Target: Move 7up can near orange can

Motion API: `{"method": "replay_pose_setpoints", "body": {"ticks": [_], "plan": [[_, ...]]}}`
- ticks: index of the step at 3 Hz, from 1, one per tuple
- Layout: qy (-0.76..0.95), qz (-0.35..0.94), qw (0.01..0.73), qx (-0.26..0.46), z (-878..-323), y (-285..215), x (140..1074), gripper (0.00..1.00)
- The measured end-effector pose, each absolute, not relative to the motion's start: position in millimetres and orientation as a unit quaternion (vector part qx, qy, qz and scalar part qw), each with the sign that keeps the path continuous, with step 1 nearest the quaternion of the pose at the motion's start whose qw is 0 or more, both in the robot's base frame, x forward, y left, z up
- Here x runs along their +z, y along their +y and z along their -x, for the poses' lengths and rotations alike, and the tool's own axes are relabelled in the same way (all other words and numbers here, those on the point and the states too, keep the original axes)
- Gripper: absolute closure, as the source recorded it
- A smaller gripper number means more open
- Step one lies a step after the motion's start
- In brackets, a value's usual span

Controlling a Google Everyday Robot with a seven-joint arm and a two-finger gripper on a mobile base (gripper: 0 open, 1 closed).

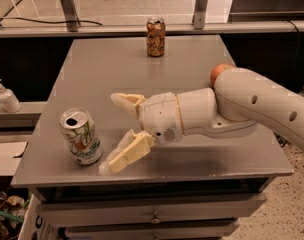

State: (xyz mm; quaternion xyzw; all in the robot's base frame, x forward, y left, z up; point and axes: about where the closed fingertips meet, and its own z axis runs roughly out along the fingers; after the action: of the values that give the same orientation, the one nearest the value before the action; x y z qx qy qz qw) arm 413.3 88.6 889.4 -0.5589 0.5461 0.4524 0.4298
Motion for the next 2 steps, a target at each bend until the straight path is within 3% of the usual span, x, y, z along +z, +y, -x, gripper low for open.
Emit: {"method": "replay_pose_setpoints", "body": {"ticks": [2], "plan": [[0.513, 0.583, 0.42, 0.471, -407, 128, 877, 0.0]]}}
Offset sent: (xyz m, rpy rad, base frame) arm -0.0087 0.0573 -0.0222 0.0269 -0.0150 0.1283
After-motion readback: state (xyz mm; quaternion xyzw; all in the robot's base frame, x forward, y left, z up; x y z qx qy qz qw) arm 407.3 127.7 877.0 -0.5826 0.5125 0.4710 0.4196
